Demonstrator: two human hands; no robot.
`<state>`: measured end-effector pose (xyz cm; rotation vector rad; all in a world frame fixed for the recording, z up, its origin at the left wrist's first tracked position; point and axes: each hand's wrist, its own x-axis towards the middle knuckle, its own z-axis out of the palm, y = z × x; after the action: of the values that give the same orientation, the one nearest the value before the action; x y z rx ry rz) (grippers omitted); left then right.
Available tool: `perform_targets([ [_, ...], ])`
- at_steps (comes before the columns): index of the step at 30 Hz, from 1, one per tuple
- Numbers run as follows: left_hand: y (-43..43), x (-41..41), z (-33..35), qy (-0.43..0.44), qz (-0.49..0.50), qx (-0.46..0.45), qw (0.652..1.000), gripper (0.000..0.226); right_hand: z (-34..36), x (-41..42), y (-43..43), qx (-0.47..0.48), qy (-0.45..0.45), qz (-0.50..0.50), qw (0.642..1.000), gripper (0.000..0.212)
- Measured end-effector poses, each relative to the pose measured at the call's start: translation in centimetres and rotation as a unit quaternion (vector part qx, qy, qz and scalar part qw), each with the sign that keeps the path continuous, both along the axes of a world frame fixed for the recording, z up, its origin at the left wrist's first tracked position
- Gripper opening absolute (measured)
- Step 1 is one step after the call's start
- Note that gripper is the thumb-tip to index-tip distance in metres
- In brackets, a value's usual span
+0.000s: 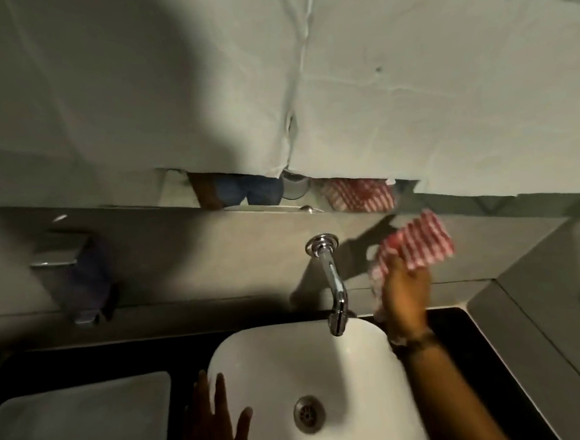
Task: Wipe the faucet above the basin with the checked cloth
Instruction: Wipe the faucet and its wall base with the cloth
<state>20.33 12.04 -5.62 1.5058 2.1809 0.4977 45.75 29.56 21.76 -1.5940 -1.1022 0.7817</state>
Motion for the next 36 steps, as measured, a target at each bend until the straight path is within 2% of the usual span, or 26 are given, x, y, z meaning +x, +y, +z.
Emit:
perform_targets([
  [1, 0.1, -0.4, -0.1, -0.021, -0.005, -0.016, 1.000, 0.096, -1.3, -3.7, 0.2, 0.004, -0.031, 0.052, 0.998, 0.025],
  [2, 0.3, -0.4, -0.1, -0.023, -0.010, -0.017, 1.000, 0.094, -1.4, -8.6, 0.1, -0.050, -0.081, 0.051, 0.994, 0.029],
  [3, 0.3, -0.4, 0.3, -0.016, -0.009, -0.025, 1.000, 0.092, -1.8, -11.2, 0.1, -0.103, -0.164, 0.102, 0.976, 0.038],
  [5, 0.5, -0.2, 0.3, -0.007, 0.004, -0.008, 1.000, 0.086, -4.7, -13.2, 0.9, -0.148, -0.367, 0.138, 0.908, 0.073],
  [6, 0.6, -0.2, 0.2, -0.001, 0.012, 0.005, 1.000, 0.083, -4.5, -12.9, 1.4, -0.163, -0.416, 0.131, 0.885, 0.081],
  [7, 0.7, -0.1, 0.3, 0.005, 0.016, 0.013, 1.000, 0.080, -4.4, -12.1, 1.8, -0.178, -0.411, 0.132, 0.884, 0.077],
  [9, 0.8, -0.3, 0.1, 0.017, 0.019, 0.032, 0.999, 0.078, -3.5, -11.5, 3.5, -0.228, -0.320, 0.141, 0.909, 0.050],
  [10, 0.9, -0.3, 0.2, 0.017, 0.017, 0.030, 0.999, 0.078, -2.7, -10.9, 4.1, -0.255, -0.305, 0.164, 0.903, 0.045],
  [13, 0.8, -0.3, 0.0, 0.034, 0.016, 0.032, 0.999, 0.079, -2.5, -9.8, 4.0, -0.217, -0.289, 0.187, 0.914, 0.042],
  [15, 1.0, -0.3, 0.1, 0.038, 0.011, 0.038, 0.999, 0.080, -4.0, -10.9, 2.3, -0.183, -0.348, 0.180, 0.902, 0.047],
  [17, 1.0, -0.4, 0.1, 0.029, 0.009, 0.036, 0.999, 0.078, -4.3, -11.1, 2.9, -0.208, -0.335, 0.162, 0.905, 0.048],
  [20, 1.0, -0.6, -0.3, 0.023, 0.016, 0.030, 0.999, 0.079, -3.0, -9.3, 5.2, -0.280, -0.115, 0.172, 0.938, 0.045],
  [21, 1.1, -0.6, -0.3, 0.028, 0.017, 0.031, 0.999, 0.079, -2.7, -9.3, 4.8, -0.280, -0.092, 0.176, 0.939, 0.047],
  [22, 1.2, -0.7, -0.4, 0.036, 0.016, 0.037, 0.999, 0.079, -3.0, -9.3, 4.2, -0.263, -0.126, 0.187, 0.938, 0.047],
  [23, 1.4, -0.7, -0.4, 0.039, 0.015, 0.039, 0.998, 0.079, -3.6, -9.4, 3.1, -0.237, -0.224, 0.206, 0.923, 0.047],
  [24, 1.4, -0.6, -0.4, 0.040, 0.015, 0.039, 0.998, 0.078, -4.6, -9.5, 2.1, -0.198, -0.335, 0.223, 0.894, 0.052],
  [26, 1.3, -0.4, -0.2, 0.040, 0.017, 0.034, 0.998, 0.077, -5.9, -9.6, 0.6, -0.126, -0.507, 0.243, 0.818, 0.077],
  [27, 1.1, -0.4, -0.1, 0.038, 0.019, 0.033, 0.999, 0.077, -6.2, -9.7, 0.3, -0.113, -0.561, 0.257, 0.779, 0.086],
  [29, 1.0, -0.6, -0.2, 0.038, 0.014, 0.045, 0.998, 0.077, -6.6, -9.7, -0.3, -0.088, -0.661, 0.287, 0.687, 0.088],
  [31, 1.1, -0.8, -0.3, 0.048, 0.005, 0.068, 0.996, 0.075, -6.5, -9.7, -0.5, -0.063, -0.745, 0.328, 0.577, 0.079],
  [32, 1.2, -0.8, -0.4, 0.049, 0.000, 0.070, 0.996, 0.076, -6.3, -9.8, -0.3, -0.054, -0.772, 0.341, 0.533, 0.074],
  [35, 1.3, -0.9, -0.7, 0.036, 0.008, 0.050, 0.998, 0.080, -5.6, -10.9, 0.9, -0.047, -0.834, 0.319, 0.447, 0.072],
  [36, 1.3, -0.9, -0.8, 0.036, 0.009, 0.041, 0.998, 0.081, -5.3, -11.6, 1.0, -0.047, -0.852, 0.286, 0.437, 0.071],
])
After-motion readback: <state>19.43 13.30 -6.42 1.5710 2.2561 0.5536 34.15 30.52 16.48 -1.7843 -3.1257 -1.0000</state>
